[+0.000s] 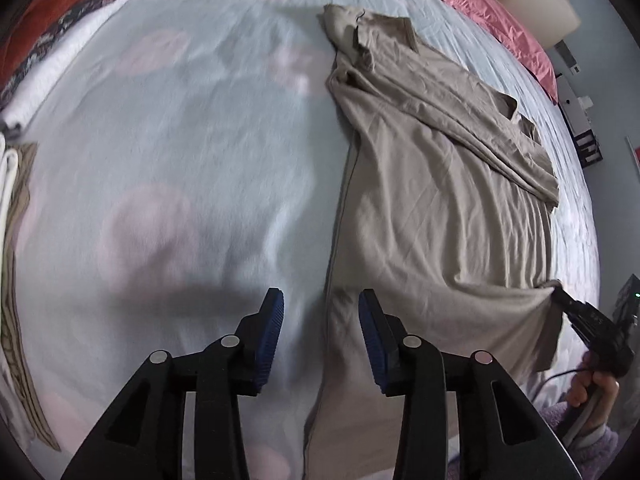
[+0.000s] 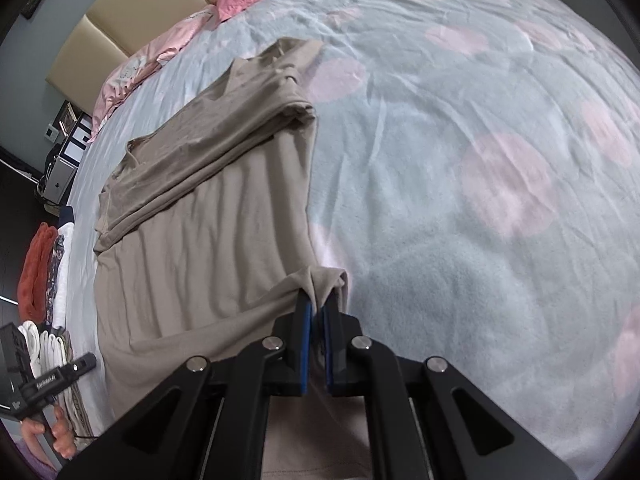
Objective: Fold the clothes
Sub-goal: 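Grasp the hem corner with the left tool while the right tool holds the other hem corner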
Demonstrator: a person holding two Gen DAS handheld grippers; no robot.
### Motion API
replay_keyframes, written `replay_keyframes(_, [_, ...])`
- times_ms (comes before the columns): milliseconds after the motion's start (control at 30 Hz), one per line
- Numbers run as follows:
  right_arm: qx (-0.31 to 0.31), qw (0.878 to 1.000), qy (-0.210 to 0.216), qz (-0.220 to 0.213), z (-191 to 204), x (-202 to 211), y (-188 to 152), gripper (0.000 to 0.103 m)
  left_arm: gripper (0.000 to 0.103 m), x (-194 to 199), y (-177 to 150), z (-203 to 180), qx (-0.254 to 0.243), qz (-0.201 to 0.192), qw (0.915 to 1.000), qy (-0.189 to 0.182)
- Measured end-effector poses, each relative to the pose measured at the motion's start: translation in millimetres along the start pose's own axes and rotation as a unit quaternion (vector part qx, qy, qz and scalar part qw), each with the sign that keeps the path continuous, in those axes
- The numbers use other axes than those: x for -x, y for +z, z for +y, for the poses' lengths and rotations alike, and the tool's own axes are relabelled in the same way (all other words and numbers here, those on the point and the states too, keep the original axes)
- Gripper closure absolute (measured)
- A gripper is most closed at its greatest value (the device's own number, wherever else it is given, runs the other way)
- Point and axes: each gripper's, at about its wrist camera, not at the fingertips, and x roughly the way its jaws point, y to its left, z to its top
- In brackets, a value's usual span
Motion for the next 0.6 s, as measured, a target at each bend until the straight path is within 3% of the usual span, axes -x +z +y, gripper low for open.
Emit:
replay_keyframes(67, [-0.005, 1.0, 0.001, 0.009, -2.3, -5.9, 1.6, 0.098, 0.049, 1.5, -5.4, 2.2, 0.009, 0.016, 0.9997, -0.013])
replay_keyframes(133, [-0.007, 1.0, 0.001, 0.015, -3.5, -9.5, 2.3, 0.098, 0.049, -0.4, -11.0, 1.4, 0.008, 0.036, 0.9991, -0.02])
replay_keyframes(300, [-0.008, 1.0, 0.001, 0.016, -3.1, -9.1, 0.8, 0.096, 0.049, -18.3, -22.9, -14.0, -0.032, 0.084, 0.9958, 0.016])
replay_keyframes(500, [-0.022, 1.0, 0.007, 0.016, -5.5, -6.4, -1.2, 0.094, 0.048, -32.8, -29.1, -36.9, -0.087, 0.094, 0.9896, 0.065])
replay_keyframes(600, [-0.034, 0.999, 0.015, 0.016, -8.4, -3.4, -2.5, 0.091, 0.051, -30.1, -30.3, -37.5, -0.087, 0.086, 0.9905, 0.064])
